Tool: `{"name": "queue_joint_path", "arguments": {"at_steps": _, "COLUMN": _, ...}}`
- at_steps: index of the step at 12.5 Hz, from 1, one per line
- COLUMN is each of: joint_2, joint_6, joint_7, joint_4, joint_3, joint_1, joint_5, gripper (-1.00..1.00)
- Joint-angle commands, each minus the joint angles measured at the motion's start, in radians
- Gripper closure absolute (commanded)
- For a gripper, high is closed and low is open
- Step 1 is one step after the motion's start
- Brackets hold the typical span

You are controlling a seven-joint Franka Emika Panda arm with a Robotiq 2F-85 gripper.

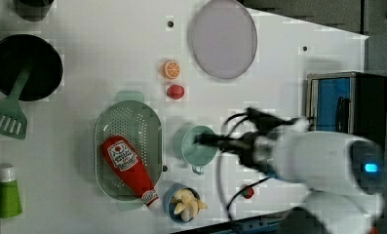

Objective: Pick Ketchup from the table and place it in strainer.

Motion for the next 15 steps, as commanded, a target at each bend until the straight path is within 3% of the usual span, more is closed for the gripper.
{"name": "queue_joint_path", "arguments": {"at_steps": 1, "joint_2": -0.108, "joint_6": -0.061, "joint_7": 0.055, "joint_4": 0.021, "joint_3": -0.134, "joint_1": -0.109, "joint_5": 0.003, "gripper": -1.0}}
{"name": "queue_joint_path", "arguments": {"at_steps": 7, "joint_2": -0.279, "joint_6": -0.286, "joint_7": 0.054, "joint_4": 0.09, "joint_3": -0.427, "joint_1": -0.131, "joint_5": 0.015, "gripper": -1.0}}
{"name": "queue_joint_path", "arguments": {"at_steps": 12, "joint_2": -0.279, "joint_6": -0.538, "joint_7": 0.049, "joint_4": 0.243, "joint_3": -0.469, "joint_1": -0.13, "joint_5": 0.044, "gripper": -1.0}}
{"name": "queue_joint_path", "arguments": {"at_steps": 15, "joint_2": -0.279, "joint_6": -0.542, "joint_7": 0.049, "joint_4": 0.274, "joint_3": -0.476, "joint_1": -0.131, "joint_5": 0.049, "gripper": -1.0}}
